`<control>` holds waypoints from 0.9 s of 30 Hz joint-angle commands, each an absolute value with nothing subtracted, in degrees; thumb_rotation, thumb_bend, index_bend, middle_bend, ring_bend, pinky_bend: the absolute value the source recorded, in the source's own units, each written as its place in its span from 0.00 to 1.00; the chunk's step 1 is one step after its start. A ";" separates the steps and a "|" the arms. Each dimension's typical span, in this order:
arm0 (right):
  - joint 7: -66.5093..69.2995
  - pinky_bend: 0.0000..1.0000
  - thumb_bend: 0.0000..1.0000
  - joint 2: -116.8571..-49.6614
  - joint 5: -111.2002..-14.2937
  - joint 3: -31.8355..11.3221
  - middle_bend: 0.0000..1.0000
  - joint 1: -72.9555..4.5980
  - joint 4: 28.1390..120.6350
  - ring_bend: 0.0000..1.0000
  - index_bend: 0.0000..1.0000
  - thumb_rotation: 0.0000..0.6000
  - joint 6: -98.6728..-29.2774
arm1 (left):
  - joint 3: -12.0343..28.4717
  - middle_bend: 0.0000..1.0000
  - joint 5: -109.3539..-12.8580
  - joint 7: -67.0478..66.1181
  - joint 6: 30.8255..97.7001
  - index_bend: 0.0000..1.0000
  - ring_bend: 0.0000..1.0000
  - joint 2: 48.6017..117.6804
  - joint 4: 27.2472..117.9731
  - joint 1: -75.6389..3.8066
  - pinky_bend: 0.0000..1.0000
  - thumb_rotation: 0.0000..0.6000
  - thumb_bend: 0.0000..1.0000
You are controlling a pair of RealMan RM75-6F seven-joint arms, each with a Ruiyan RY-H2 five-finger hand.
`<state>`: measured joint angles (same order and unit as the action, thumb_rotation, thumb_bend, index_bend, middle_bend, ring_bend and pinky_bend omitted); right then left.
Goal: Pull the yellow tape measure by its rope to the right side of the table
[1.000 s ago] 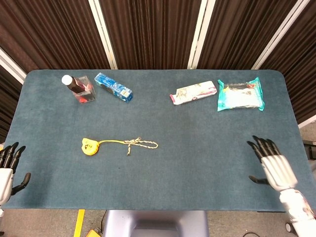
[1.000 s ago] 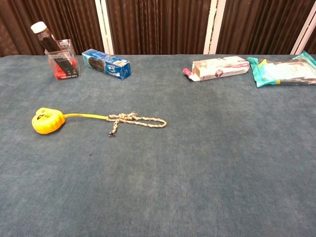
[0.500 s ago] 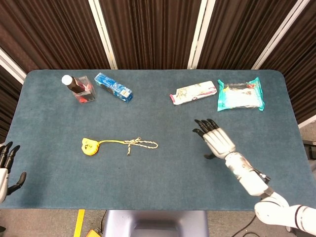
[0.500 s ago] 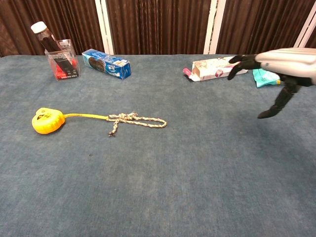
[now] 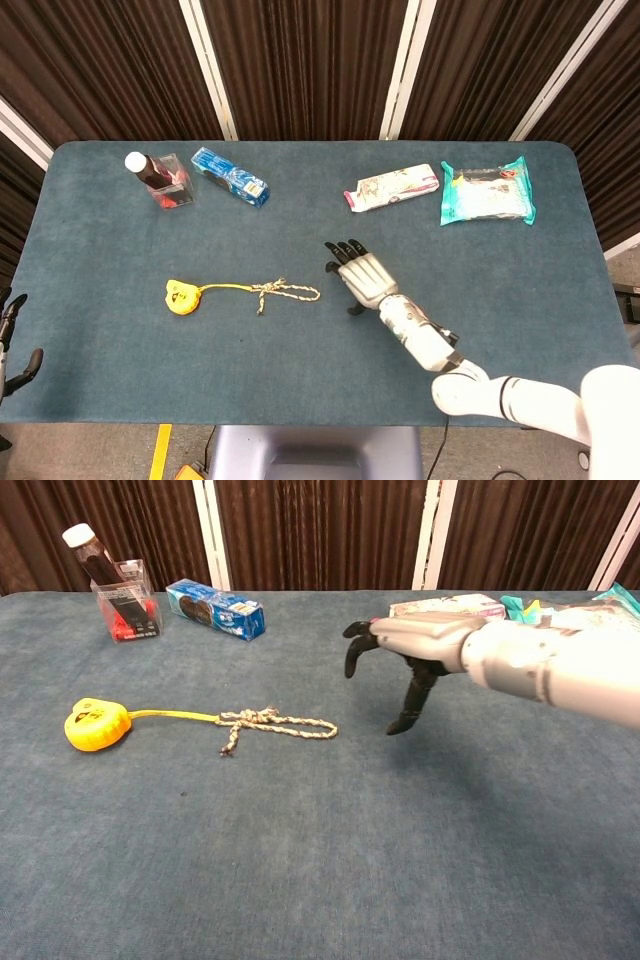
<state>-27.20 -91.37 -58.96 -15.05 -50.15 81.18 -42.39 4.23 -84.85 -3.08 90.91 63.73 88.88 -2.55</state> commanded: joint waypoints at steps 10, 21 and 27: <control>-28.70 0.00 0.32 -97.36 -55.51 -13.92 0.06 -54.52 76.05 0.02 0.48 1.00 -42.87 | 4.61 0.00 -84.33 -1.02 91.02 0.08 0.00 63.11 88.74 -2.16 0.11 1.00 0.37; -27.68 0.00 0.33 -101.55 -56.03 -12.47 0.06 -56.08 71.84 0.02 0.54 1.00 -43.77 | 5.01 0.00 -83.40 0.78 90.81 0.08 0.00 62.54 88.53 -1.83 0.11 1.00 0.37; -28.11 0.00 0.34 -102.74 -55.11 -12.09 0.06 -56.64 69.49 0.02 0.55 1.00 -43.67 | 4.74 0.00 -83.83 1.32 91.52 0.08 0.00 62.21 88.70 -1.22 0.11 1.00 0.37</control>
